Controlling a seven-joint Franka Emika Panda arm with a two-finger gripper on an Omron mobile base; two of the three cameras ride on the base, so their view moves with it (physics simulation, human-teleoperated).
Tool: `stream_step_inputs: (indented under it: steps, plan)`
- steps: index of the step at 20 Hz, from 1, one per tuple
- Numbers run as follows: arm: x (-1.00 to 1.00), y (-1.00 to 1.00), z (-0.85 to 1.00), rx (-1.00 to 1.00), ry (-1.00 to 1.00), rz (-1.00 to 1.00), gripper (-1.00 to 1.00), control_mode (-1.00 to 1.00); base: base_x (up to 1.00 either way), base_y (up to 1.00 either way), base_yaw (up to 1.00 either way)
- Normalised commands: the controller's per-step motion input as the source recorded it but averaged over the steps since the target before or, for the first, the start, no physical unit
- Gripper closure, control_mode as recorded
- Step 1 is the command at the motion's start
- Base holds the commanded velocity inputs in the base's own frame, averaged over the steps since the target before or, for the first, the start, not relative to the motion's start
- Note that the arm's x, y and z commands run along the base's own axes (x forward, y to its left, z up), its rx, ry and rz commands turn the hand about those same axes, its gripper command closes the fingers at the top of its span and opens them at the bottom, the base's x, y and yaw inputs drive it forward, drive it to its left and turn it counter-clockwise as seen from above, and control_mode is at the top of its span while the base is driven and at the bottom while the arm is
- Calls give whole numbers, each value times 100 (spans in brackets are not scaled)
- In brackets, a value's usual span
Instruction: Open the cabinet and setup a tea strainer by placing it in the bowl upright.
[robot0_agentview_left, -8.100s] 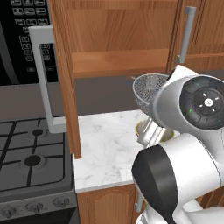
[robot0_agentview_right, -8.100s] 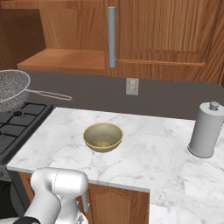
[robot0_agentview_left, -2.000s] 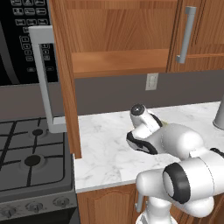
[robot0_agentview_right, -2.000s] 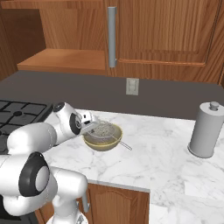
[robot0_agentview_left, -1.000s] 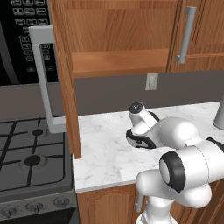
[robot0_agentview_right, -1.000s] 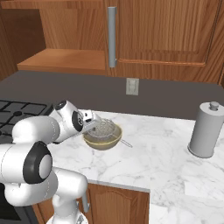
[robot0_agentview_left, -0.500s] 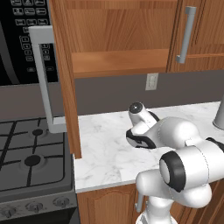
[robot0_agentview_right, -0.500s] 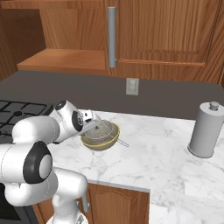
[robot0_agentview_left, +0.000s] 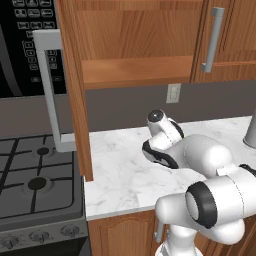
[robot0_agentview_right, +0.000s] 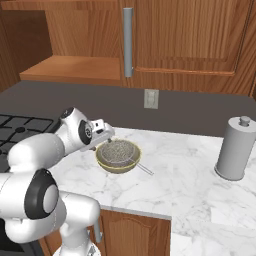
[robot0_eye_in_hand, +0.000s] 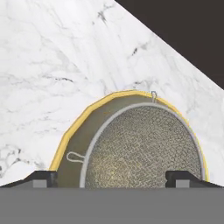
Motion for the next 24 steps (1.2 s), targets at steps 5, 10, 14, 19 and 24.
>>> stream_step_inputs:
  steps: [5,10,14,19,24]
  plan:
    - [-8,-4,51,6,9,0,-100,-100,0,0,0]
    - [-33,-13,69,21,15,-7,-100,-100,0,0,0]
    - [-87,0,68,31,3,-8,-100,-100,0,0,0]
    - [-99,0,34,38,15,-23,-100,-100,0,0,0]
    - [-75,0,68,24,2,-23,-100,-100,0,0,0]
